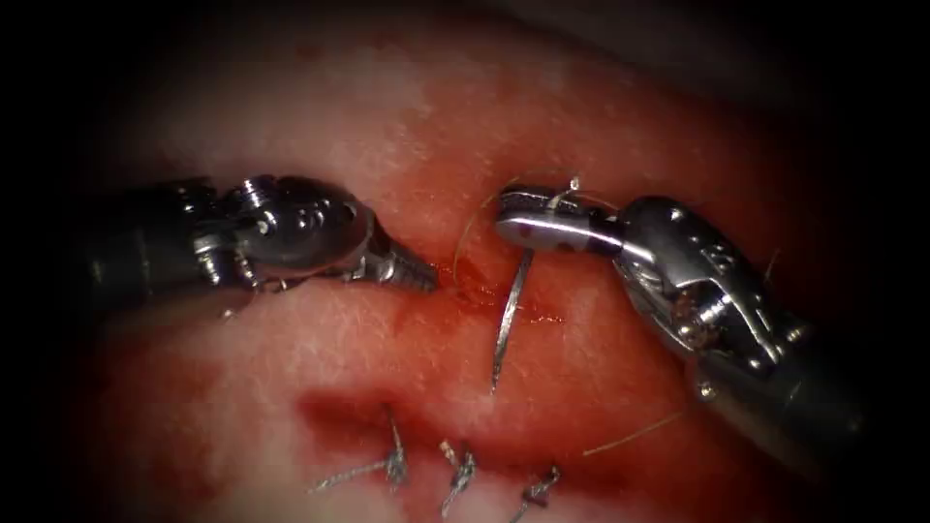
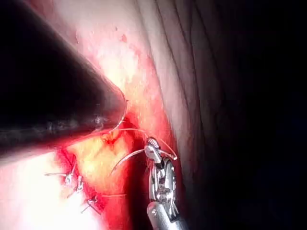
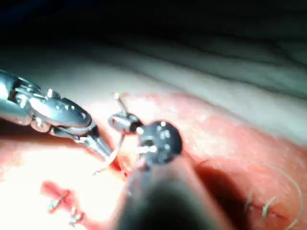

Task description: Wound Closure

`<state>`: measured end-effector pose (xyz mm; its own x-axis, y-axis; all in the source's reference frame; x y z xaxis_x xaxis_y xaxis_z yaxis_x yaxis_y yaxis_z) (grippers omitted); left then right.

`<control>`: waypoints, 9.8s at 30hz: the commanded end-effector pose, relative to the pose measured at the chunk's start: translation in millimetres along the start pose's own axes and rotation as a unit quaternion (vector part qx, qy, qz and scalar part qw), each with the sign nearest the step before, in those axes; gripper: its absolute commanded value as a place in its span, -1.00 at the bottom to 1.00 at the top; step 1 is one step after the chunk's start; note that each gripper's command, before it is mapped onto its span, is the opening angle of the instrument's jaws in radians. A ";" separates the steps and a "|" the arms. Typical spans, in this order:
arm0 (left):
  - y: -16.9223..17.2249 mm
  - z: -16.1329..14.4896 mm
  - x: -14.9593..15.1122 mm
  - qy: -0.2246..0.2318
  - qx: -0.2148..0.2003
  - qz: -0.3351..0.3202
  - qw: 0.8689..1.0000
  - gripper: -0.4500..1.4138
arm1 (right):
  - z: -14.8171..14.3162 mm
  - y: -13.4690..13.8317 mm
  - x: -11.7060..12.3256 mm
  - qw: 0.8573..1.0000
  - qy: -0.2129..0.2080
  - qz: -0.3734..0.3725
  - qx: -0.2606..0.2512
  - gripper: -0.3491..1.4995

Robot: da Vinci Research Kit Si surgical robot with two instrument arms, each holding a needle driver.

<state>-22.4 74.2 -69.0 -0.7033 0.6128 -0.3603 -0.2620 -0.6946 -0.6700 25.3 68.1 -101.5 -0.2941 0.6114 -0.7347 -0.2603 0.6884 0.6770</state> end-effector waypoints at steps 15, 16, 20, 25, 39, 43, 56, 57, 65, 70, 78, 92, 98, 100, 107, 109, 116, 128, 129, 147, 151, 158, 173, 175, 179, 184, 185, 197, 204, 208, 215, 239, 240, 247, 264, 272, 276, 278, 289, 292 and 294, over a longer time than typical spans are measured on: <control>-4.5 6.6 -1.0 -0.095 -0.026 0.007 0.995 -0.89 | 0.7 0.4 0.2 0.998 0.001 -0.055 0.000 -1.00; -4.4 6.7 -1.0 -0.100 -0.030 0.005 0.995 -0.89 | 0.7 0.4 0.2 0.998 0.001 -0.055 0.000 -1.00; -3.9 6.9 -1.0 -0.142 -0.046 0.009 0.989 -0.89 | 0.4 0.5 0.3 0.998 0.002 -0.058 -0.003 -1.00; -3.2 7.4 -1.0 -0.187 -0.084 -0.006 0.979 -0.79 | -0.1 1.0 0.2 0.998 0.001 -0.063 -0.010 -1.00; -3.0 7.7 -0.6 -0.184 -0.152 -0.027 0.971 -0.27 | 1.6 3.8 -0.6 0.992 0.012 -0.120 -0.023 -1.00; -2.8 7.1 -0.4 -0.182 -0.161 -0.025 0.970 -0.27 | 2.3 4.4 -0.8 0.988 0.013 -0.154 -0.028 -1.00; -1.0 5.5 0.6 -0.169 -0.173 -0.015 0.970 -0.31 | 3.6 4.9 -4.0 0.974 -0.001 -0.225 -0.038 -1.00; -1.0 5.4 0.6 -0.168 -0.173 -0.014 0.970 -0.31 | 3.6 4.9 -4.1 0.973 -0.003 -0.229 -0.038 -1.00; -1.1 3.9 1.3 -0.157 -0.164 -0.013 0.974 -0.33 | 3.9 4.2 -6.5 0.970 -0.017 -0.243 -0.023 -1.00; -0.3 2.0 2.5 -0.142 -0.149 -0.016 0.978 -0.35 | 4.0 4.1 -6.6 0.972 -0.019 -0.234 -0.020 -1.00; 4.7 -1.6 3.0 -0.123 -0.126 -0.015 0.984 -0.37 | 3.8 3.9 -6.5 0.976 -0.020 -0.216 -0.022 -1.00; 6.9 2.2 -1.4 -0.124 -0.119 -0.013 0.985 -0.38 | 3.6 3.6 -6.9 0.990 -0.036 -0.133 -0.023 -1.00; 6.6 2.4 -1.8 -0.121 -0.122 -0.011 0.985 -0.38 | 3.0 4.0 -6.6 0.992 -0.056 -0.110 -0.022 -1.00; 6.5 2.6 -1.9 -0.120 -0.122 -0.011 0.985 -0.38 | 3.1 3.8 -6.7 0.994 -0.059 -0.086 -0.018 -1.00; 6.3 2.6 -1.9 -0.117 -0.124 -0.011 0.985 -0.38 | 3.3 3.1 -7.3 0.998 -0.066 0.002 -0.019 -1.00; 6.3 2.5 -1.9 -0.117 -0.124 -0.011 0.985 -0.38 | 3.3 3.0 -7.4 0.997 -0.072 0.008 -0.021 -1.00; 6.2 2.5 -2.0 -0.115 -0.126 -0.010 0.985 -0.39 | 3.7 2.2 -7.8 0.996 -0.082 0.007 -0.020 -1.00; 5.9 2.4 -2.3 -0.116 -0.126 -0.009 0.985 -0.40 | 3.8 1.5 -8.0 0.996 -0.081 0.010 -0.033 -1.00; 5.9 2.5 -2.3 -0.116 -0.126 -0.009 0.985 -0.40 | 3.9 1.6 -7.9 0.996 -0.081 0.028 -0.035 -1.00; 5.8 2.9 -2.7 -0.114 -0.125 -0.008 0.986 -0.40 | 3.6 1.2 -8.6 0.970 -0.101 0.219 -0.042 -1.00; 5.8 2.9 -2.7 -0.114 -0.125 -0.008 0.986 -0.40 | 3.7 1.1 -8.6 0.963 -0.101 0.248 -0.046 -1.00; 5.6 2.9 -2.7 -0.115 -0.127 -0.007 0.985 -0.41 | 4.1 0.5 -8.9 0.947 -0.088 0.306 -0.037 -1.00; 5.4 2.8 -2.7 -0.115 -0.127 -0.007 0.985 -0.42 | 4.8 -1.5 -9.4 0.878 -0.090 0.468 -0.044 -1.00; 5.4 2.8 -2.7 -0.115 -0.127 -0.007 0.985 -0.44 | 5.0 -1.9 -9.4 0.871 -0.089 0.482 -0.044 -1.00; 5.3 2.9 -2.8 -0.115 -0.126 -0.007 0.985 -0.44 | 5.2 -2.2 -9.1 0.849 -0.087 0.519 -0.044 -1.00; 5.3 3.0 -2.8 -0.115 -0.126 -0.007 0.985 -0.44 | 5.2 -2.2 -8.8 0.821 -0.081 0.562 -0.051 -1.00; 5.3 3.0 -2.8 -0.115 -0.126 -0.007 0.985 -0.44 | 5.1 -2.2 -8.7 0.811 -0.080 0.577 -0.054 -1.00; 5.3 2.9 -2.8 -0.115 -0.126 -0.006 0.985 -0.44 | 5.6 -3.6 -8.4 0.774 -0.091 0.626 -0.038 -1.00; 5.3 2.8 -2.9 -0.116 -0.127 -0.006 0.985 -0.44 | 5.8 -4.1 -8.2 0.761 -0.094 0.641 -0.034 -1.00; 5.2 1.6 -2.9 -0.111 -0.127 -0.004 0.986 -0.44 | 6.1 -1.8 -8.1 0.815 -0.041 0.574 -0.065 0.56; 5.4 -2.1 -2.7 -0.072 -0.115 0.042 0.990 -0.38 | 4.5 1.8 -6.7 0.954 -0.075 0.279 -0.084 0.80; 4.0 -2.2 -0.7 0.078 -0.048 0.288 0.953 0.08 | 0.0 3.0 -3.9 0.968 -0.075 0.223 -0.087 0.74; 4.0 -2.0 -0.6 0.079 -0.050 0.288 0.953 0.07 | -0.2 3.0 -3.8 0.968 -0.074 0.223 -0.089 0.73; 3.5 0.7 -1.8 0.081 -0.063 0.296 0.950 0.04 | -2.0 3.6 -2.3 0.969 -0.070 0.213 -0.104 0.71; 3.1 2.0 -3.2 0.155 -0.105 0.319 0.929 0.01 | -2.2 3.5 -2.2 0.970 -0.070 0.210 -0.104 0.71; 3.1 2.2 -3.2 0.184 -0.116 0.337 0.916 0.00 | -2.0 3.5 -2.8 0.970 -0.069 0.208 -0.106 0.71; 3.2 2.9 -3.5 0.184 -0.124 0.342 0.913 -0.03 | -1.9 3.4 -2.8 0.970 -0.068 0.207 -0.107 0.71; 3.3 3.2 -3.7 0.187 -0.127 0.344 0.911 -0.03 | -1.9 3.4 -2.9 0.970 -0.068 0.207 -0.107 0.71; 4.3 3.5 -3.6 0.200 -0.133 0.347 0.907 -0.08 | -1.8 3.3 -3.1 0.970 -0.067 0.206 -0.108 0.71; 4.4 3.6 -3.5 0.200 -0.136 0.354 0.903 -0.16 | -1.7 3.3 -3.2 0.970 -0.067 0.206 -0.109 0.71; 4.2 3.6 -3.5 0.200 -0.137 0.354 0.903 -0.24 | -1.7 3.2 -3.2 0.970 -0.067 0.206 -0.109 0.71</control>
<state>-22.9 67.7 -68.8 -0.3205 0.1768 -0.9306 0.3736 -0.8792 -0.2957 23.2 66.9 -96.9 -0.2944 0.8744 -0.3857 -0.3417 0.2806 0.8970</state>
